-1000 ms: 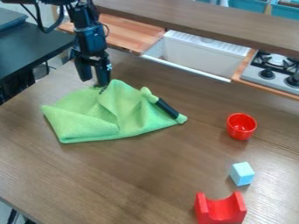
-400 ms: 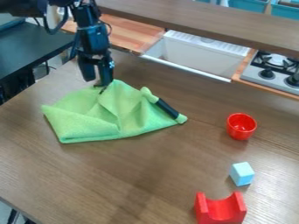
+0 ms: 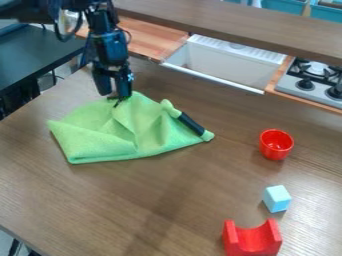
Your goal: Unfold the cloth from top left to bottom right
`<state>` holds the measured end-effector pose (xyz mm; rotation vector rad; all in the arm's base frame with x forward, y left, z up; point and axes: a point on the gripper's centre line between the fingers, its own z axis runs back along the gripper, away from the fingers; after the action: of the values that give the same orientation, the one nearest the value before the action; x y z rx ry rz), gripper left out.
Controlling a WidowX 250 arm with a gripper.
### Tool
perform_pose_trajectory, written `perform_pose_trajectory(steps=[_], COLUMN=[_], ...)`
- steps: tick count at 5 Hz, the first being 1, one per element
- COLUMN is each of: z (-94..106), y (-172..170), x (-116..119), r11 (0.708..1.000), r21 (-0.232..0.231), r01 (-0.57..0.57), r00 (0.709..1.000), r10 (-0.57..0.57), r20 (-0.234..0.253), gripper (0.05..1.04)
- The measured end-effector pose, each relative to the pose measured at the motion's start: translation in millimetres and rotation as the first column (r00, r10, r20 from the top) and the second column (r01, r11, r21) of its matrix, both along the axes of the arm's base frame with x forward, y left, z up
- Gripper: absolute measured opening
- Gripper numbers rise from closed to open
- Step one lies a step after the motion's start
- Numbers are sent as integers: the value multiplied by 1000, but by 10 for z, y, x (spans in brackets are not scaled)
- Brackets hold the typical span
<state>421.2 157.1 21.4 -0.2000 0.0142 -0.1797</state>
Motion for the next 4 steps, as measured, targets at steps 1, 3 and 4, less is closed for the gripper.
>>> perform_pose_trajectory(steps=[1,3,4], z=[-116,-146,-150], y=[-95,-196,-200], x=[-93,-201,-200], r11=[1000,999,999], r21=[-7,-7,-7], r01=[21,46,47], r00=[1000,999,999], r10=[-21,-46,-47], r20=[-20,-18,-20], gripper=[1001,682,388])
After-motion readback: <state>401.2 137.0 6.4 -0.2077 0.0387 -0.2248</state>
